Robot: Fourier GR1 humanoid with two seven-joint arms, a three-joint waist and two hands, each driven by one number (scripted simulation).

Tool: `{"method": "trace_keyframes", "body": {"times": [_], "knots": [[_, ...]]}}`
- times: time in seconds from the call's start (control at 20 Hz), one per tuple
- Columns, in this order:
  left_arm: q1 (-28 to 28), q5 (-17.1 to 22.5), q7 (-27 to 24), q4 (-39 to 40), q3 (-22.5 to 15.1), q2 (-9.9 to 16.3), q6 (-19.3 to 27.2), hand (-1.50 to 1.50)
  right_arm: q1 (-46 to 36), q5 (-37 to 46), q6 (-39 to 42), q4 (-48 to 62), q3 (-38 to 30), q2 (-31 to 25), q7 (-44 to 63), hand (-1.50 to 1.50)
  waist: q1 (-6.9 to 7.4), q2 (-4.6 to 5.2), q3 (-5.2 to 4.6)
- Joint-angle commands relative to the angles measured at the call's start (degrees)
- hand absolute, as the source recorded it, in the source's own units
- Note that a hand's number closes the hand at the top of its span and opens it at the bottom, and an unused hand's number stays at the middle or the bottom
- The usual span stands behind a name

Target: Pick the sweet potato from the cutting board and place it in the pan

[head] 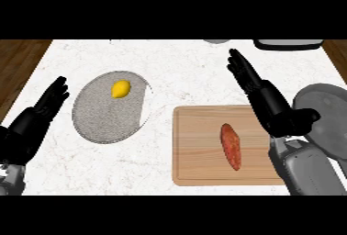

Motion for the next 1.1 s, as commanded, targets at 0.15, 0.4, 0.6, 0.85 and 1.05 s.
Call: {"method": "trace_keyframes", "body": {"times": [0.15,0.4,0.6,0.85,1.05], "knots": [[1.0,-1.8,-6.8,-2.6,-2.7,-8.7,4.1,0.00,0.0,-17.0,18.6,3.4,-5.4,-2.0,-9.7,1.50,0.54,2.49,-1.69],[4.6,-2.2,-14.3,0.3,-7.6,-16.6,4.9,0.00,7.4,-14.7,23.9,14.4,-12.9,-11.6,-16.6,-1.50,-0.66,2.77,-1.72],[1.7,-4.2,-14.5,3.3,-8.9,-19.5,6.0,0.00,9.4,-9.7,37.3,20.3,-13.0,-18.2,-29.5,-1.50,-0.43,2.38,-1.72],[2.6,-5.8,-16.2,5.0,-10.5,-22.2,6.1,0.00,3.2,1.7,36.7,27.8,-13.7,-22.5,-38.8,-1.50,0.43,2.27,-1.74],[1.3,-5.4,-17.2,7.6,-8.2,-22.1,4.3,0.00,-0.7,6.4,38.6,29.1,-10.9,-24.0,-38.8,-1.50,0.26,2.23,-1.79]]}}
